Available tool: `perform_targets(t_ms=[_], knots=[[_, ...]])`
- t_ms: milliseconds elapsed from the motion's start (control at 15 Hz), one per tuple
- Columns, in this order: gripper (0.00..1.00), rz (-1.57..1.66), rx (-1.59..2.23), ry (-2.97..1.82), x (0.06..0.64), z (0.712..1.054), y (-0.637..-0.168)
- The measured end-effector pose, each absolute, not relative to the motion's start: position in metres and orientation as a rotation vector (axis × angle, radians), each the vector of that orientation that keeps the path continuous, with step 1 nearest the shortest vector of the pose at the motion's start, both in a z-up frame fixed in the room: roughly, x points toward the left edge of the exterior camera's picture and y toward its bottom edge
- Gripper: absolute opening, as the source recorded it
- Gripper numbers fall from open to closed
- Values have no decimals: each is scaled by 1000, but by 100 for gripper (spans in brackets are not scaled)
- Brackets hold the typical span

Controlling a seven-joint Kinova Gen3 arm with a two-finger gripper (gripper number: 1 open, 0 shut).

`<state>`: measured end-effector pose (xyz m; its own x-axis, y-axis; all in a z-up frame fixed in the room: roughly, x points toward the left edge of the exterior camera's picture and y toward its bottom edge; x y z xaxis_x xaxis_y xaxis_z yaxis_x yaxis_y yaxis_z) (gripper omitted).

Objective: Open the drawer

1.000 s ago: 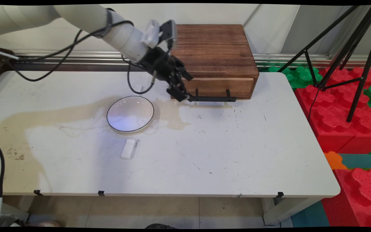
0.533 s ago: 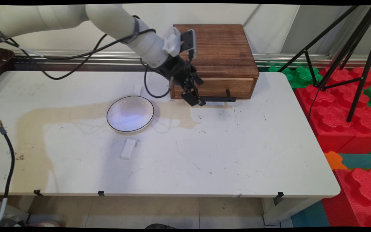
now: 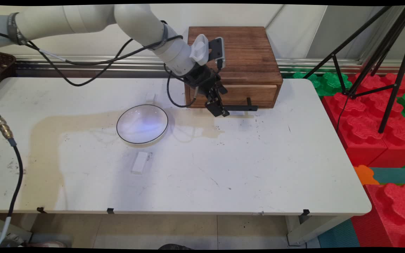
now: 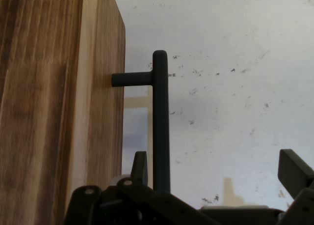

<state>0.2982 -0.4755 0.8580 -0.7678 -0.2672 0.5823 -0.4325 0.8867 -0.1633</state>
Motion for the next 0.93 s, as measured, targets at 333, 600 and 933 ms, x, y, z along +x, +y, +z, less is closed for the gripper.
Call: perform_targets(t_ms=[333, 600, 933], knots=[[100, 377, 497, -2513, 290, 845, -488], [100, 360, 492, -2531, 286, 834, -494], [100, 347, 487, -2549, 284, 823, -498]])
